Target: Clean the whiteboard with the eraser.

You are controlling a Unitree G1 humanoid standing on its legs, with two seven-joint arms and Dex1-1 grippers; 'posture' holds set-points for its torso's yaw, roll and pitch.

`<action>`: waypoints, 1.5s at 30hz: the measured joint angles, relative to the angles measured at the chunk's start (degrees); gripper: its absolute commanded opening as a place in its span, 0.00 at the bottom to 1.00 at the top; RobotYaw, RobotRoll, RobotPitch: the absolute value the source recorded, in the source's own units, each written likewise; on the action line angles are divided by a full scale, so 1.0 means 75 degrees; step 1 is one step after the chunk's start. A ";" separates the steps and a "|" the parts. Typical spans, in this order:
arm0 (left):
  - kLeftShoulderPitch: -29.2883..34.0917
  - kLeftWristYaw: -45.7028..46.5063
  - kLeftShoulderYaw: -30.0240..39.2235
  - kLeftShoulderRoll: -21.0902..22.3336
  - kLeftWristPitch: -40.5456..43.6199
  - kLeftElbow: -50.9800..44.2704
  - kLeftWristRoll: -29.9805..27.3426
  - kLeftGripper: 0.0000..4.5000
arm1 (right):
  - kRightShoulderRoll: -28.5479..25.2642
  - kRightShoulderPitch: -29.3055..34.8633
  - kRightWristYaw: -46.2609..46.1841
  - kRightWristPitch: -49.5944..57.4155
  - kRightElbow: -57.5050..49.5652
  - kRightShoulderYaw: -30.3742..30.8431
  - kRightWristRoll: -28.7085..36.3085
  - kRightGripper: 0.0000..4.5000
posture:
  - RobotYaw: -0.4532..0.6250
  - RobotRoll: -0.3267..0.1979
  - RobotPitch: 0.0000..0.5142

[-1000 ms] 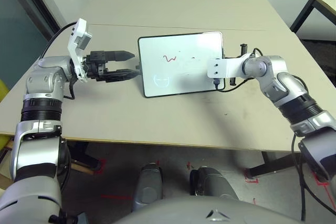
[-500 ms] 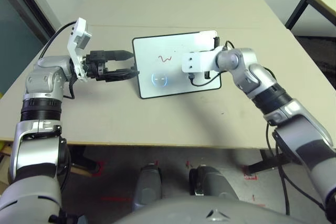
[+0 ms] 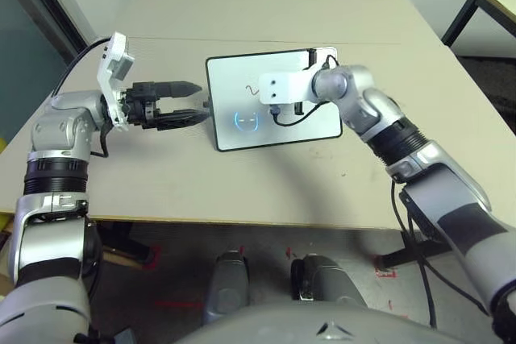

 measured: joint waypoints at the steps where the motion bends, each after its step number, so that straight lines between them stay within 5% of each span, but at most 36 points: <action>1: 0.0000 0.0000 0.0006 0.0020 0.0000 0.0001 0.0000 1.00 | 0.0005 0.0030 0.0005 0.0082 -0.0120 -0.0090 0.0081 0.07 | 0.68 0.62 0.09; 9: 0.0045 0.0005 0.0104 0.0101 0.0008 -0.0009 -0.0006 1.00 | -0.0335 0.0231 -0.0138 0.0430 -0.0830 -0.0384 0.0224 0.07 | 0.68 0.62 0.09; 18: 0.0169 0.0114 0.0171 0.0101 0.0026 -0.0213 -0.0039 1.00 | -0.0553 0.0852 -0.0007 0.0334 -0.1076 0.0432 -0.0216 0.07 | 0.69 0.62 0.08; 45: 0.0573 0.0318 0.0319 0.0159 0.0173 -0.0509 -0.0146 1.00 | 0.0724 0.0165 -0.0975 -0.0162 0.0542 0.1130 -0.1079 0.07 | 0.70 0.62 0.05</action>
